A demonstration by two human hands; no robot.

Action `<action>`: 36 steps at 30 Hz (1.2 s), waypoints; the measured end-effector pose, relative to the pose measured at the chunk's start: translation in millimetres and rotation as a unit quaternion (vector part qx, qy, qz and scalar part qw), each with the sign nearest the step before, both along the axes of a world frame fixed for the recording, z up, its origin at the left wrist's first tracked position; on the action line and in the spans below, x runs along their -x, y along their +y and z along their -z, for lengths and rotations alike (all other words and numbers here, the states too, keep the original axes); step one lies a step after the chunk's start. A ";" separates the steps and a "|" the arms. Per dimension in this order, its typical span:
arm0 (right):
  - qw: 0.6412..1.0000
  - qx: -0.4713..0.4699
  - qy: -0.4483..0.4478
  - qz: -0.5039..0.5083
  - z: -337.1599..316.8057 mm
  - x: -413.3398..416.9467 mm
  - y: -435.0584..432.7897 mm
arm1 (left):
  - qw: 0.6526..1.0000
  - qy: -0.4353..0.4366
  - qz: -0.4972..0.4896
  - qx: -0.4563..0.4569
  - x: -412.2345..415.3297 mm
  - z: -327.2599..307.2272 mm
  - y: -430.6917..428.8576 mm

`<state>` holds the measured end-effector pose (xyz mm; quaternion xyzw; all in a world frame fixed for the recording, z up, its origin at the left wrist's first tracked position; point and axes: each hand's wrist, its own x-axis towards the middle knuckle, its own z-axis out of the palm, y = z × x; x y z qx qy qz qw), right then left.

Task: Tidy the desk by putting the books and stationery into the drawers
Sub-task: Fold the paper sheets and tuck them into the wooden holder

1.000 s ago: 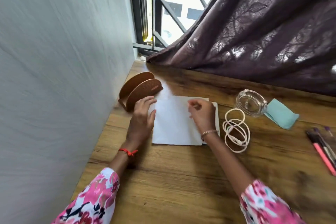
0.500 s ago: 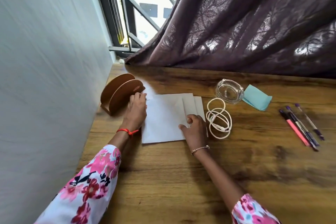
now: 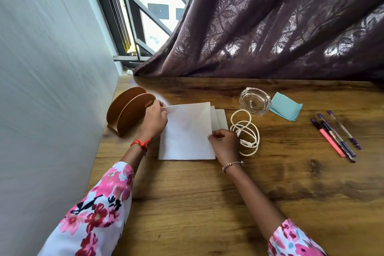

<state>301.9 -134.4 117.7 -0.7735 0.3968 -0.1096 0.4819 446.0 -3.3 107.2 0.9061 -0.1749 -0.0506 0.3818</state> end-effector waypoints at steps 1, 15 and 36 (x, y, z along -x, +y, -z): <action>1.000 0.003 -0.002 0.006 -1.3 0.6 -2.4 | 1.000 0.009 -0.004 0.017 -1.2 -3.5 -4.2; 0.961 0.208 0.162 -0.078 11.9 3.8 -10.5 | 0.985 -0.005 0.073 -0.156 -7.3 16.2 -31.3; 0.994 0.059 0.066 -0.067 21.4 -8.4 -9.1 | 0.994 -0.024 0.065 0.080 2.7 2.5 10.1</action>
